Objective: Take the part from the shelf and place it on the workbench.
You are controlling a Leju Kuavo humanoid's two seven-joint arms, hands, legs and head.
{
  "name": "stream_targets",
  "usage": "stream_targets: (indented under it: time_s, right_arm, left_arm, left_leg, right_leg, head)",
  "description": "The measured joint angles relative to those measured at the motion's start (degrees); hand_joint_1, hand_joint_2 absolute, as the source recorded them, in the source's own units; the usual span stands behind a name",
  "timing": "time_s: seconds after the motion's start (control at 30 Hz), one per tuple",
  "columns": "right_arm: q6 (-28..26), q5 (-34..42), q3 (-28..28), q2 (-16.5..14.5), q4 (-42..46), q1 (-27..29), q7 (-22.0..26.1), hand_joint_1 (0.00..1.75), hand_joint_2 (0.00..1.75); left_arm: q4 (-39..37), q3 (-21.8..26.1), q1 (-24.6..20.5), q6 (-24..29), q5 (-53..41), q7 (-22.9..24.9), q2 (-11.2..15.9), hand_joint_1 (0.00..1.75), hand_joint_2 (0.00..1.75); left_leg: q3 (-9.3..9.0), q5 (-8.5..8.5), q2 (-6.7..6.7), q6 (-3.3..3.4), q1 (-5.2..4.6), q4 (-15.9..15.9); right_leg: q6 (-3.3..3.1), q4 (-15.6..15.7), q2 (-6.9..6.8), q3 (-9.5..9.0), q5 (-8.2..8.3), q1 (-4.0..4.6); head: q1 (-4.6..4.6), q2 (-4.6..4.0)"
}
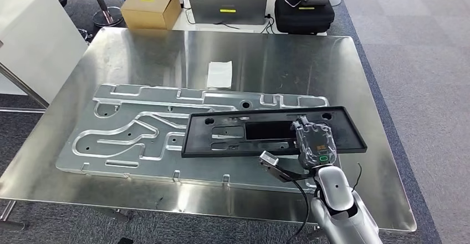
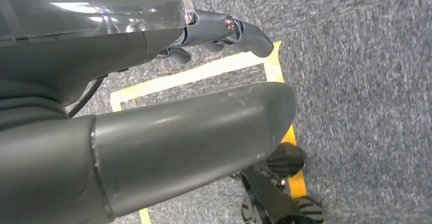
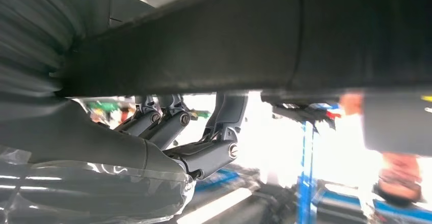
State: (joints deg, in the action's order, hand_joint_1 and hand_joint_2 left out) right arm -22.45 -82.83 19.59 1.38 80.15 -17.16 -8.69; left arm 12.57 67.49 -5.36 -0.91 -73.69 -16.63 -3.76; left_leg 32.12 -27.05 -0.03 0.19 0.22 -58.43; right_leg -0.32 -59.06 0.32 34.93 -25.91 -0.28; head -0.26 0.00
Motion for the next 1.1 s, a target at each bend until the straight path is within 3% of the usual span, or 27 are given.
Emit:
stream_targets:
  time_s: [0.07, 0.1, 0.2, 0.23, 0.27, 0.3, 0.37, 0.43, 0.57, 0.63, 0.7, 0.73, 0.77, 0.8, 0.87, 0.93, 1.03, 1.1]
  right_arm:
    - [0.0, 1.4, -1.4, 0.0, -1.3, -0.7, 0.0, 1.75, 1.75]
    - [0.0, 2.0, -2.0, 0.0, -1.9, -1.2, 0.1, 1.75, 1.75]
    - [0.0, 3.8, -3.7, 0.1, -4.1, -2.4, 0.4, 1.75, 1.75]
    - [0.1, 4.3, -4.1, 0.1, -4.9, -2.6, 0.5, 1.75, 1.75]
    - [0.1, 4.7, -4.6, 0.1, -5.8, -2.8, 0.5, 1.75, 1.75]
    - [0.1, 5.1, -5.0, 0.1, -6.6, -3.1, 0.7, 1.75, 1.75]
    - [0.1, 5.8, -5.8, 0.1, -7.9, -3.6, 1.0, 0.87, 0.87]
    - [0.1, 6.4, -6.5, 0.1, -8.8, -4.2, 1.1, 0.0, 0.0]
    - [0.1, 6.7, -7.5, 0.3, -10.2, -4.5, 1.4, 0.0, 0.0]
    - [0.1, 6.7, -7.9, 0.5, -10.5, -4.5, 1.5, 0.0, 0.0]
    - [0.1, 6.8, -8.2, 0.6, -10.9, -4.3, 1.6, 0.0, 0.0]
    - [0.0, 6.8, -8.4, 0.7, -11.1, -4.1, 1.6, 0.0, 0.0]
    - [0.0, 6.8, -8.5, 0.7, -11.3, -3.9, 1.6, 0.0, 0.0]
    - [0.0, 6.9, -8.6, 0.8, -11.4, -3.8, 1.6, 0.0, 0.0]
    - [-0.1, 6.9, -8.8, 0.9, -11.6, -3.7, 1.6, 0.0, 0.0]
    - [-0.3, 6.9, -8.9, 1.0, -11.6, -3.7, 1.6, 0.0, 0.0]
    - [-0.4, 7.0, -9.1, 1.0, -11.6, -3.5, 1.6, 0.0, 0.0]
    - [-0.4, 7.0, -9.2, 1.0, -11.5, -3.5, 1.7, 0.0, 0.0]
  left_arm:
    - [0.0, 0.0, 0.0, -0.1, 0.0, 0.2, 0.1, 0.0, 0.0]
    - [0.0, 0.0, 0.0, -0.2, 0.1, 0.2, 0.2, 0.0, 0.0]
    - [0.0, 0.0, 0.0, -0.2, 0.1, 0.5, 0.6, 0.0, 0.0]
    - [0.0, 0.0, 0.1, -0.3, 0.1, 0.6, 0.8, 0.0, 0.0]
    - [0.0, 0.0, 0.1, -0.3, 0.1, 0.7, 0.9, 0.0, 0.0]
    - [0.0, 0.0, 0.1, -0.3, 0.1, 0.7, 1.0, 0.0, 0.0]
    - [0.0, 0.0, 0.0, -0.3, 0.0, 0.7, 1.3, 0.0, 0.87]
    - [0.0, 0.0, 0.0, -0.3, -0.1, 0.8, 1.5, 0.0, 1.75]
    - [0.0, 0.0, 0.1, -0.3, -0.1, 0.9, 1.7, 0.0, 0.0]
    - [0.0, 0.0, 0.0, -0.3, 0.1, 0.9, 1.7, 0.0, 0.0]
    - [0.0, 0.0, 0.0, -0.3, 0.2, 0.9, 1.7, 0.0, 0.0]
    - [0.0, 0.0, 0.1, -0.3, 0.2, 0.9, 1.7, 0.0, 0.0]
    - [0.0, 0.0, 0.1, -0.3, 0.2, 0.9, 1.7, 0.0, 0.0]
    - [0.0, 0.1, 0.1, -0.4, 0.2, 0.9, 1.7, 0.0, 0.0]
    - [0.0, 0.1, 0.1, -0.5, 0.2, 0.9, 1.7, 0.0, 0.0]
    - [0.0, 0.1, 0.1, -0.5, 0.2, 0.9, 1.7, 0.0, 0.0]
    - [0.0, 0.1, 0.1, -0.7, 0.2, 0.9, 1.7, 0.0, 0.0]
    - [0.0, 0.1, 0.1, -1.1, 0.5, 1.0, 1.7, 0.0, 0.0]
  left_leg:
    - [0.41, -0.95, -0.04, -0.59, 0.06, -1.0]
    - [1.29, -2.3, -0.05, -0.85, 0.1, -3.0]
    - [6.08, -7.42, -0.05, -1.37, 0.33, -13.8]
    - [7.08, -7.79, -0.05, -1.48, 0.36, -15.9]
    - [7.04, -6.99, -0.04, -1.54, 0.4, -15.8]
    - [5.95, -5.2, -0.03, -1.54, 0.45, -13.5]
    - [2.25, -1.44, -0.04, -1.34, 0.48, -5.6]
    - [0.28, -0.21, -0.12, -0.96, 0.35, -1.1]
    - [0.21, 0.29, -0.12, 0.45, 0.5, -0.1]
    - [0.23, 0.68, -0.04, 1.14, 0.65, 0.2]
    - [0.4, 0.76, -0.03, 1.37, 0.58, 0.2]
    - [0.44, 0.77, -0.03, 1.39, 0.56, 0.2]
    - [0.46, 0.77, -0.04, 1.39, 0.55, 0.2]
    - [0.43, 0.75, -0.07, 1.36, 0.55, 0.1]
    - [0.3, 0.63, -0.11, 1.16, 0.54, 0.1]
    - [0.39, 0.51, -0.13, 0.66, 0.36, -0.1]
    - [0.59, 0.53, -0.15, -0.26, 0.25, 0.0]
    - [1.11, -0.68, -0.13, -0.87, 0.36, -1.3]
  right_leg:
    - [-0.74, 0.6, -0.12, -0.14, 0.33, -0.27]
    - [-1.07, 0.8, -0.19, -0.19, 0.5, -0.44]
    - [-1.38, 0.9, -0.26, -0.09, 0.58, -0.39]
    - [-1.38, 0.8, -0.27, -0.06, 0.58, -0.37]
    - [-1.36, 0.7, -0.27, -0.05, 0.57, -0.37]
    - [-1.32, 0.5, -0.26, -0.04, 0.54, -0.37]
    - [-1.08, 0.2, -0.21, 0.06, 0.41, -0.27]
    - [-0.59, -0.1, -0.11, 0.36, 0.43, -0.08]
    - [0.61, -0.6, -0.08, 0.82, 0.06, -0.09]
    - [1.09, -4.8, -0.09, 2.65, -2.75, -0.26]
    - [1.45, -12.3, -0.11, 6.05, -6.35, -0.39]
    - [1.57, -15.1, -0.12, 7.36, -7.21, -0.46]
    - [1.62, -16.2, -0.13, 7.82, -7.05, -0.51]
    - [1.58, -14.7, -0.15, 7.01, -5.73, -0.54]
    - [1.28, -7.3, -0.2, 3.15, -2.04, -0.55]
    - [0.82, -1.1, -0.2, 0.1, -0.26, -0.3]
    - [0.09, 0.3, -0.08, -0.33, -0.15, -0.06]
    - [-0.61, 0.7, -0.18, -0.47, 0.19, -0.27]
  head:
    - [-0.07, 0.0]
    - [-0.15, 0.0]
    - [-0.29, 0.0]
    - [-0.29, 0.0]
    - [-0.29, 0.0]
    - [-0.3, 0.0]
    - [-0.31, -0.01]
    - [-0.26, -0.01]
    - [-0.17, 0.0]
    - [-0.06, 0.0]
    - [0.0, 0.0]
    - [-0.01, 0.0]
    - [0.01, 0.0]
    - [0.01, 0.0]
    - [0.02, 0.0]
    - [-0.04, 0.0]
    - [-0.11, 0.0]
    - [-0.21, 0.0]
